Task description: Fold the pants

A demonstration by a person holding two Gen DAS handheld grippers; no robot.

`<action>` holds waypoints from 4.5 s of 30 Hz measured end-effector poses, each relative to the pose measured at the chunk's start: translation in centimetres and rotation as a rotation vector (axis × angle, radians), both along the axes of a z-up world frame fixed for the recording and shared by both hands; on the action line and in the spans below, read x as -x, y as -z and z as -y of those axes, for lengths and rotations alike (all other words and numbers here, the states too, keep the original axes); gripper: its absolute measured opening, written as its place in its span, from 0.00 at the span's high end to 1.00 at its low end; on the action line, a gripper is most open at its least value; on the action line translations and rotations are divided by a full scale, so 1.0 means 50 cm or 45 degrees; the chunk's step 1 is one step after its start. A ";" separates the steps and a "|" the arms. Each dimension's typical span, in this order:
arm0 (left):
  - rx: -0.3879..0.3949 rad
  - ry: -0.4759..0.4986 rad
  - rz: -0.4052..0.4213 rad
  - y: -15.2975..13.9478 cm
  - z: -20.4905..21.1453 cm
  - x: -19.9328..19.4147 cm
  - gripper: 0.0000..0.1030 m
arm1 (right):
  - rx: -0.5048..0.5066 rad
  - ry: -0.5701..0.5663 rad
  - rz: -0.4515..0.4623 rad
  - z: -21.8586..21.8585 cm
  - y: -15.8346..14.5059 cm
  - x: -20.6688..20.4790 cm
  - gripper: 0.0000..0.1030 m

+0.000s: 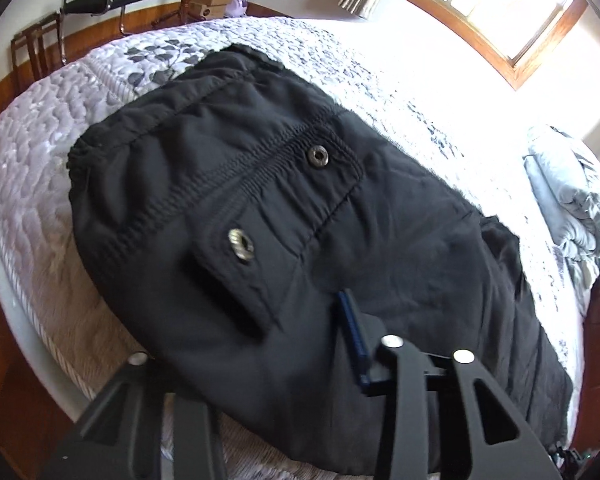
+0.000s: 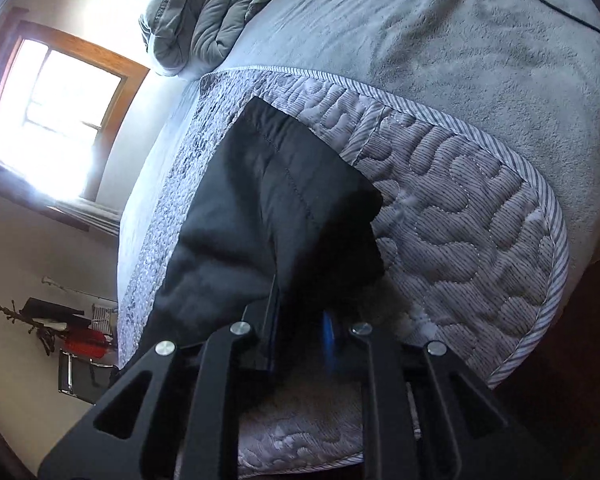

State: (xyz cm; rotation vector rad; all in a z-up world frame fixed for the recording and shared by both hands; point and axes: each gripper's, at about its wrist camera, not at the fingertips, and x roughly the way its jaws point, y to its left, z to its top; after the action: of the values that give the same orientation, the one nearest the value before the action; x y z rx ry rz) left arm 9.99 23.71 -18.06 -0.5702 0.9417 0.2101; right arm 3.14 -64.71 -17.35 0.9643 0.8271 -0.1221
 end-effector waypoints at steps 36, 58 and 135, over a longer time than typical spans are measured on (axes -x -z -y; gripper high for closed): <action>-0.049 0.023 0.009 -0.073 0.069 0.115 0.06 | -0.123 0.268 -0.003 0.028 0.038 0.040 0.64; 0.007 -0.011 0.020 -0.070 0.053 0.130 0.06 | 0.216 0.123 0.137 -0.087 -0.152 -0.005 0.83; 0.079 -0.037 0.036 -0.061 0.014 0.197 0.06 | 1.138 -1.257 0.113 -0.973 -0.060 -0.087 0.71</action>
State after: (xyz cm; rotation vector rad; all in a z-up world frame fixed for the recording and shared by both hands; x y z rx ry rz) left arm 0.13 23.03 -15.02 -0.6432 0.9150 0.1990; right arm 7.48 -16.03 -14.34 -0.3224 0.9501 0.3808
